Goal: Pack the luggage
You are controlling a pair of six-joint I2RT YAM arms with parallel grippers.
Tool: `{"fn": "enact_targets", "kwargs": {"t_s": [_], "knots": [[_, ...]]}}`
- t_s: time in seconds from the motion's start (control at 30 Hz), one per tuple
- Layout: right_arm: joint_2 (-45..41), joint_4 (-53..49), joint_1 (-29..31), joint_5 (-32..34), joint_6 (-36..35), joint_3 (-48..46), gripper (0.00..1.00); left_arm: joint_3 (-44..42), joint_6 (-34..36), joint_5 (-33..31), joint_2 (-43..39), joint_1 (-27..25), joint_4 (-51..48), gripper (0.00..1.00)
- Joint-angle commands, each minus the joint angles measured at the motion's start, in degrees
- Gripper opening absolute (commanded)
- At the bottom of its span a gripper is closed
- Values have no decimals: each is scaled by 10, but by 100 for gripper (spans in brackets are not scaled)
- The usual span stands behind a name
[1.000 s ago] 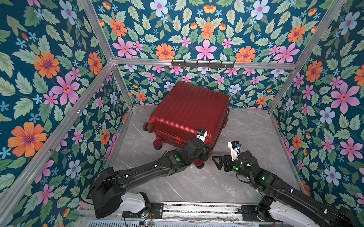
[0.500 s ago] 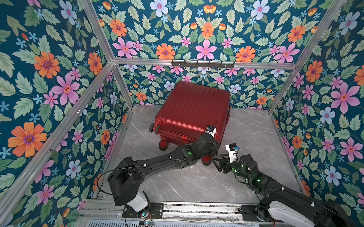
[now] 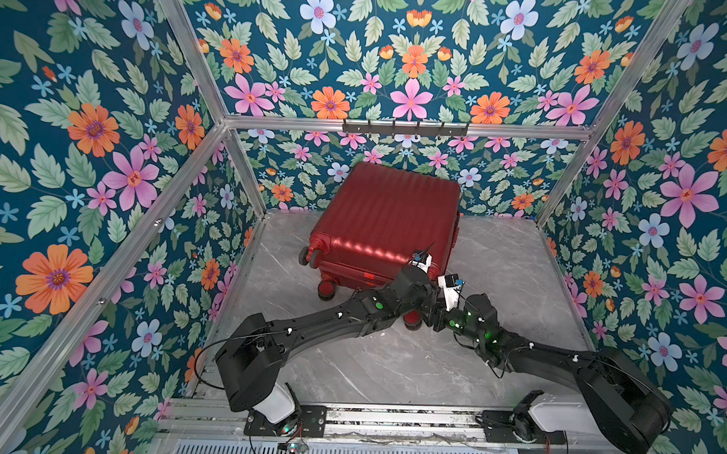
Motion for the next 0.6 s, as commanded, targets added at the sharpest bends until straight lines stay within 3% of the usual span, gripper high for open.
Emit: {"fn": "enact_targets", "kwargs": {"t_s": [0.0, 0.57], "knots": [[20, 53, -3, 12, 27, 0, 46, 12, 77, 54, -9, 1, 159, 0], [123, 189, -9, 21, 92, -18, 42, 18, 74, 51, -11, 1, 150, 0]]}}
